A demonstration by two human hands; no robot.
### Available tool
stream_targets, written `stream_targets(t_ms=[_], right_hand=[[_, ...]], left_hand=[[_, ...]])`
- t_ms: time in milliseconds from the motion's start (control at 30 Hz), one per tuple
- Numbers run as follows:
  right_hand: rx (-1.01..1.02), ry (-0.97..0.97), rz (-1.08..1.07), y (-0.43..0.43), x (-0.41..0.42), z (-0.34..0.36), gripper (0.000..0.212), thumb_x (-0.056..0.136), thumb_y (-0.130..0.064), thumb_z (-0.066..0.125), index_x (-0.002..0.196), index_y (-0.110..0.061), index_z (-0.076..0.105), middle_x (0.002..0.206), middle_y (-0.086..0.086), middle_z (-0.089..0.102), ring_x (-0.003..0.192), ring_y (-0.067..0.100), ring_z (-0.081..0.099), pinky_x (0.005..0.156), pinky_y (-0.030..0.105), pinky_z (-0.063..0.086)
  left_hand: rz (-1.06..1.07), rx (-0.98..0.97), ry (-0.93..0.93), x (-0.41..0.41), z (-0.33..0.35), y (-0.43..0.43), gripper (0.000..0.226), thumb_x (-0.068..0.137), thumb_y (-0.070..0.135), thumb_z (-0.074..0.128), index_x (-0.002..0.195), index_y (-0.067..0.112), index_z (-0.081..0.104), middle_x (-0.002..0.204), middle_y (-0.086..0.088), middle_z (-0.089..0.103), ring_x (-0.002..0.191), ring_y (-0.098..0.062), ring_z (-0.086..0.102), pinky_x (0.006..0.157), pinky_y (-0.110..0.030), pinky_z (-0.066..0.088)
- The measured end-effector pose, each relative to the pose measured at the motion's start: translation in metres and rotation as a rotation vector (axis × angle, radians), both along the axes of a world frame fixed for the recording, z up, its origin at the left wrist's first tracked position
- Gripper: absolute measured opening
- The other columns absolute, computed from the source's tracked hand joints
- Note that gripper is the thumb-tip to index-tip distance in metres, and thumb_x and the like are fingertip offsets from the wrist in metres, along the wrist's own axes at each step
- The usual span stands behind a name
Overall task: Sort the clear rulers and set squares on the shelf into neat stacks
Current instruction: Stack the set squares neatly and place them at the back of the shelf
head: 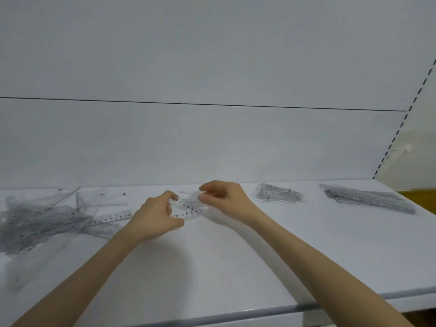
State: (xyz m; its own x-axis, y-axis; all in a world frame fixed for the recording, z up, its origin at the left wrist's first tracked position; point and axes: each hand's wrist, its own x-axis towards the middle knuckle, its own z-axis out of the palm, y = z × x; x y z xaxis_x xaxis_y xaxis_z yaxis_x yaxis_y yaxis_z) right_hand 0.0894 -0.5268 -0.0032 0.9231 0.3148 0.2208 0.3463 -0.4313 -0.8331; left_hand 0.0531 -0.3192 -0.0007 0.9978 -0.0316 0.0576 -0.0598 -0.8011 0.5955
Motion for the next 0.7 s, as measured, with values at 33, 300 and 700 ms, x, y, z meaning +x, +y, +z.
stream_targets(t_ms=[33,300,700], right_hand=[[-0.055,0.010,0.069,0.002,-0.009,0.003,0.046,0.078,-0.034,0.078,0.119,-0.019,0.065,0.110,-0.007,0.068,0.097,0.003,0.065,0.091,0.023,0.051],[-0.323,-0.215,0.100,0.006,-0.029,-0.004,0.045,0.081,-0.017,0.077,0.123,-0.009,0.064,0.096,0.004,0.072,0.065,-0.002,0.062,0.078,0.010,0.047],[-0.525,-0.044,-0.273,0.000,0.026,-0.014,0.027,0.086,-0.029,0.060,0.101,-0.008,0.070,0.103,0.011,0.070,0.102,0.029,0.060,0.082,0.035,0.048]], left_hand=[[-0.022,0.000,0.000,-0.001,0.000,-0.002,0.060,0.051,0.042,0.059,0.109,0.030,0.051,0.076,0.004,0.060,0.073,-0.015,0.057,0.073,-0.036,0.050],[-0.123,0.015,0.006,-0.009,-0.002,0.005,0.052,0.057,0.041,0.063,0.107,0.035,0.051,0.074,0.007,0.060,0.068,-0.010,0.056,0.067,-0.032,0.047],[-0.002,0.582,-0.209,-0.043,-0.003,0.104,0.022,0.087,0.035,0.051,0.107,0.029,0.056,0.091,0.012,0.056,0.093,-0.009,0.054,0.075,-0.026,0.043]])
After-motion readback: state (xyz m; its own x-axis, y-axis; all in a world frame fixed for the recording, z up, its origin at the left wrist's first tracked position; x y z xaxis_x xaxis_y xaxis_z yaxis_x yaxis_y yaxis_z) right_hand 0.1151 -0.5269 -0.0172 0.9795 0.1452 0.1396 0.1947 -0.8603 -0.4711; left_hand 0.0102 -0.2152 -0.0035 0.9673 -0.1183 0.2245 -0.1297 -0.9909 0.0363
